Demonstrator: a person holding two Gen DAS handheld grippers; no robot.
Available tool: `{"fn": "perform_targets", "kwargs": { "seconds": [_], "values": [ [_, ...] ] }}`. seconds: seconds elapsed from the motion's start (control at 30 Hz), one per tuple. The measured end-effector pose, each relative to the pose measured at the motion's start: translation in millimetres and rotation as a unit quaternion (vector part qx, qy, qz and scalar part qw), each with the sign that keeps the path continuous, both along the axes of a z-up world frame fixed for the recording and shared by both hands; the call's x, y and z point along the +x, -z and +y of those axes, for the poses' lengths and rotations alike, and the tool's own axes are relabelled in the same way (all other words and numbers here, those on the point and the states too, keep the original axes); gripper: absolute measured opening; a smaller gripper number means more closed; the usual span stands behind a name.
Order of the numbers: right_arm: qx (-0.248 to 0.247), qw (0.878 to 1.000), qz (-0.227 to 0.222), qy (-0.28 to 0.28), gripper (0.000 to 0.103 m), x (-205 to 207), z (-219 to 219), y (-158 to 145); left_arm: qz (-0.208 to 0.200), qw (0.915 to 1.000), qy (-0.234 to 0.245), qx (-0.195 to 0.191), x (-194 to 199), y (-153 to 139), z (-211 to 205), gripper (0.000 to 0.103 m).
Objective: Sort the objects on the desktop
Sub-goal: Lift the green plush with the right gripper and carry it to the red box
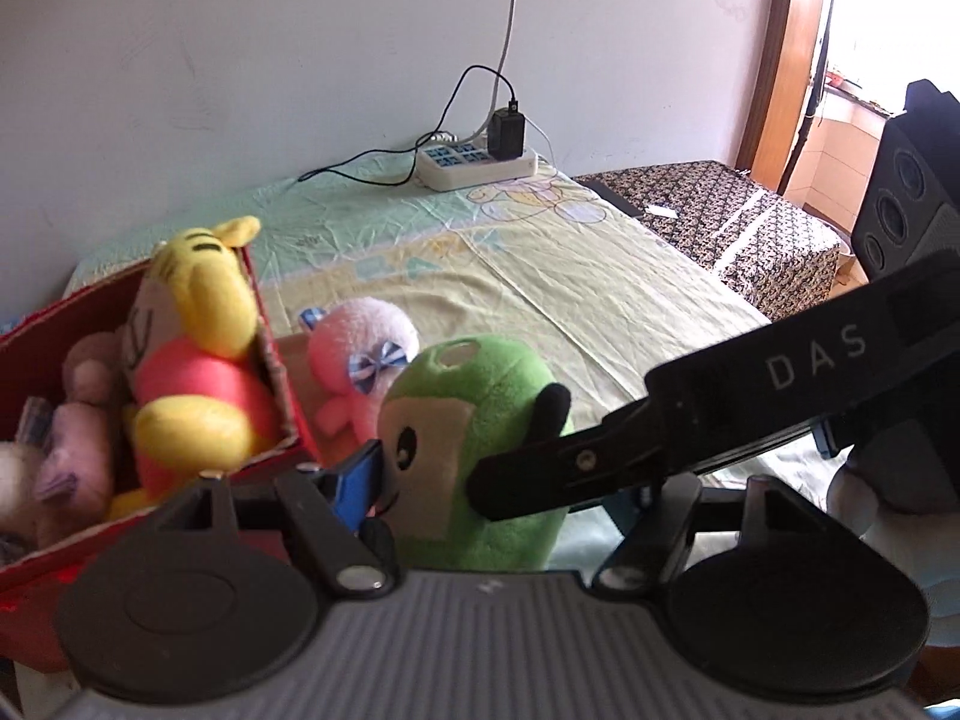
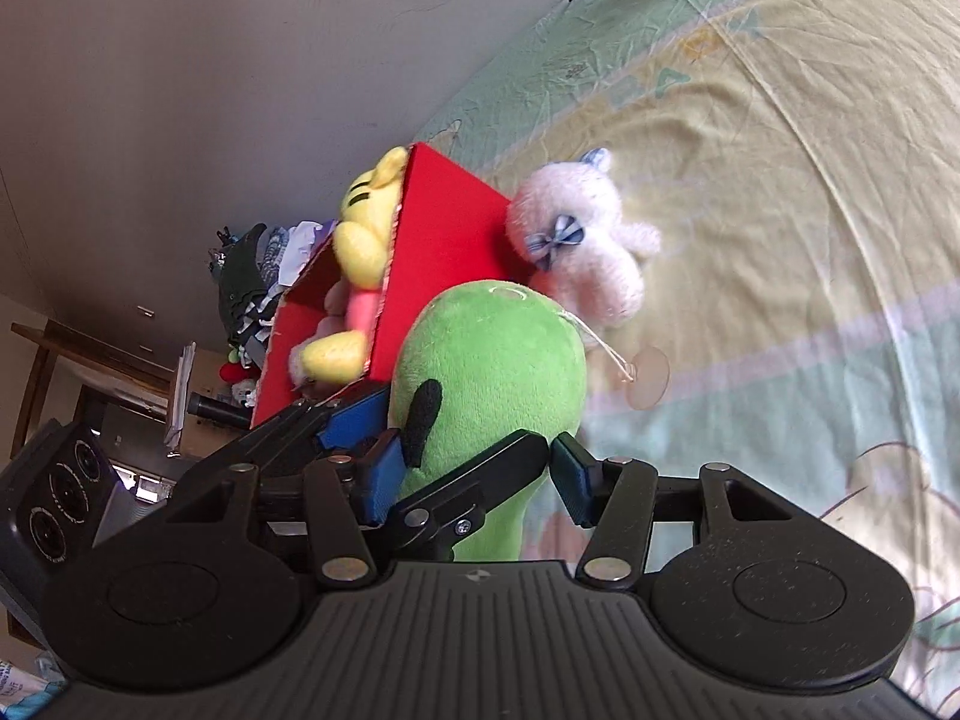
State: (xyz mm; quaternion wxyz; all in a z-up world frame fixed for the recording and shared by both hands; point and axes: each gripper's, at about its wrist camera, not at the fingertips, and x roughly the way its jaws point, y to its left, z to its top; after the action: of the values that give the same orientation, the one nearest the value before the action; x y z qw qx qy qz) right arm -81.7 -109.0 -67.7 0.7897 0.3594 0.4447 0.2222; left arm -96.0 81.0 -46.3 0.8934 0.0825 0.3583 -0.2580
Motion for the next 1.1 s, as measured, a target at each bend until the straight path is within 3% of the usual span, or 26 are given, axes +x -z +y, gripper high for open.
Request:
{"fn": "perform_targets", "kwargs": {
  "seconds": [0.2, 0.6, 0.8, 1.1],
  "values": [
    [-0.008, 0.999, -0.031, 0.012, 0.056, -14.9, 50.4, -16.0, -0.018, 0.9995, 0.018, -0.018, -15.3, -16.5, 50.3, 0.073],
    [-0.036, 0.992, -0.119, 0.032, 0.056, -40.7, 100.3, -74.0, -0.113, 0.9911, 0.030, -0.064, -38.5, -63.8, 102.8, 0.074],
    [-0.048, 0.982, -0.179, 0.015, 0.056, -24.8, 125.7, -95.4, -0.162, 0.9837, -0.004, -0.079, -30.3, -80.1, 131.3, 0.075],
    [-0.073, 0.963, -0.253, -0.050, 0.055, 37.5, 157.8, -102.7, -0.177, 0.9737, -0.106, -0.097, 9.9, -71.0, 161.3, 0.077]
  ]
}}
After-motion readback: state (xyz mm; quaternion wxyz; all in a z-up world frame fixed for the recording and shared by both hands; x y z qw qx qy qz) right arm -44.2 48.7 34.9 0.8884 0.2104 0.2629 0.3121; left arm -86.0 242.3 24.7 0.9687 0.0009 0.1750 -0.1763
